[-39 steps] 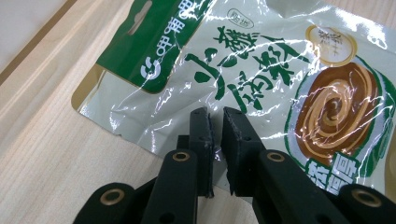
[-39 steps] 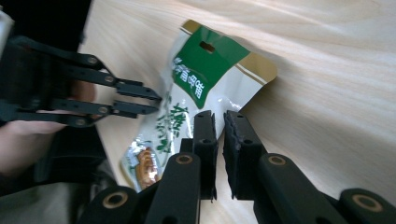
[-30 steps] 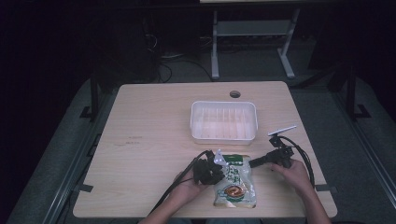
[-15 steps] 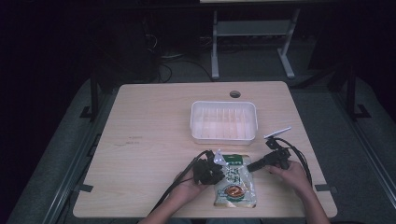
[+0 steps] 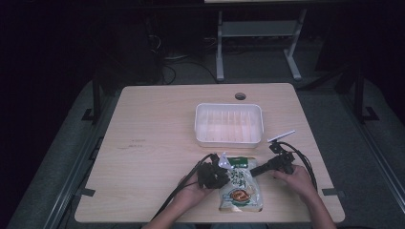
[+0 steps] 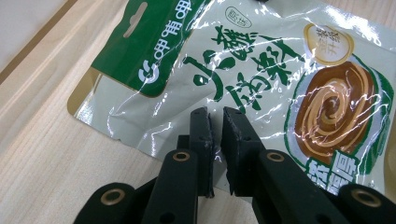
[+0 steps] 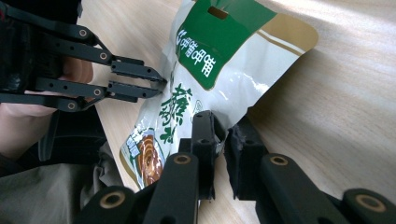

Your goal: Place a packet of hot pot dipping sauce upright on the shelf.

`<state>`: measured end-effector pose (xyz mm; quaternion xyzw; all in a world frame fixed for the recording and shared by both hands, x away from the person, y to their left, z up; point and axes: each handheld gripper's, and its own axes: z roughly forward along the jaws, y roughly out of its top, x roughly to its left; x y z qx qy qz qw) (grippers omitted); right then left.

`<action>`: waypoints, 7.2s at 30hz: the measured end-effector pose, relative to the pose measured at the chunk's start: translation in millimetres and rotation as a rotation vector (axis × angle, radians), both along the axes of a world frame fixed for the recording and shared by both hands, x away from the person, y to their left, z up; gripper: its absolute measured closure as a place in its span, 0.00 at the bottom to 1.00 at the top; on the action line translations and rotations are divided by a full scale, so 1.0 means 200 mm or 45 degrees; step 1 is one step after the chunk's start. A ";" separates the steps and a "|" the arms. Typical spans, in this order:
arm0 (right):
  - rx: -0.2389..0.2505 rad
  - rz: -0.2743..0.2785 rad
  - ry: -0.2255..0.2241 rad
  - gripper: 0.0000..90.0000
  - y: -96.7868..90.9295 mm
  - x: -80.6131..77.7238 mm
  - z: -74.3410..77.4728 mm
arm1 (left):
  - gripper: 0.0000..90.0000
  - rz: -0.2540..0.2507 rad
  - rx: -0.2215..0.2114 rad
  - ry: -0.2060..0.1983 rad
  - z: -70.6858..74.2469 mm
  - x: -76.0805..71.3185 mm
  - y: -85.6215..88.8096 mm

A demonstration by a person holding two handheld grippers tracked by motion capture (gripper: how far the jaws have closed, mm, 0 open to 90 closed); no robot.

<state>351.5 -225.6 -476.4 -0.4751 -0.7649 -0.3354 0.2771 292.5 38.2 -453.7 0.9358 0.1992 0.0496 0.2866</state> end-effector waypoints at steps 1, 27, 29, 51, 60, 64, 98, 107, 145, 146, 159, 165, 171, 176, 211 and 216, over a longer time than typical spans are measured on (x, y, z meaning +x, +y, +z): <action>-0.005 0.000 -0.003 0.93 0.00 0.00 0.00 | 0.91 0.000 -0.002 0.002 0.00 0.00 0.00; 0.087 0.113 -0.473 1.00 0.02 -0.17 0.36 | 0.32 0.194 -0.531 0.437 0.00 0.11 0.23; 0.114 0.127 -0.502 1.00 0.03 -0.19 0.39 | 0.33 0.181 -0.563 0.477 -0.01 0.12 0.23; 0.120 0.320 -0.542 0.89 0.05 -0.23 0.44 | 0.99 0.044 -0.740 0.516 0.05 0.11 0.27; 0.130 0.338 -0.556 0.83 0.07 -0.20 0.46 | 1.00 0.021 -0.735 0.485 0.09 0.09 0.26; 0.142 0.328 -0.567 0.82 0.08 -0.19 0.49 | 1.00 0.009 -0.724 0.464 0.10 0.09 0.26; 0.024 0.396 -0.637 1.00 0.12 -0.24 0.74 | 0.67 -0.007 -0.499 0.219 0.24 0.03 0.33; -0.044 0.233 -0.636 1.00 0.07 -0.24 0.82 | 0.57 0.009 -0.289 0.019 0.26 -0.05 0.39; -0.171 -0.283 -0.696 0.99 0.17 0.14 1.12 | 0.37 0.249 -0.152 -0.111 0.13 -0.13 0.82; -0.171 -0.293 -0.691 0.99 0.18 0.16 1.12 | 0.37 0.248 -0.147 -0.112 0.13 -0.13 0.83; -0.198 -0.421 -0.677 0.99 0.20 0.31 1.08 | 0.36 0.264 -0.155 -0.115 0.12 -0.13 0.87; -0.203 -0.476 -0.682 0.99 0.18 0.35 1.06 | 0.36 0.277 -0.162 -0.107 0.12 -0.12 0.88; -0.200 -0.535 -0.686 0.99 0.14 0.38 1.05 | 0.36 0.282 -0.166 -0.100 0.12 -0.12 0.89; -0.215 -0.561 -0.685 0.99 0.14 0.39 1.05 | 0.36 0.280 -0.167 -0.098 0.12 -0.11 0.89; -0.223 -0.598 -0.590 0.99 0.22 0.50 0.77 | 0.35 0.290 -0.170 -0.094 0.10 -0.12 0.89; -0.263 -0.599 -0.670 0.99 0.21 0.45 0.77 | 0.35 0.295 -0.171 -0.093 0.10 -0.12 0.89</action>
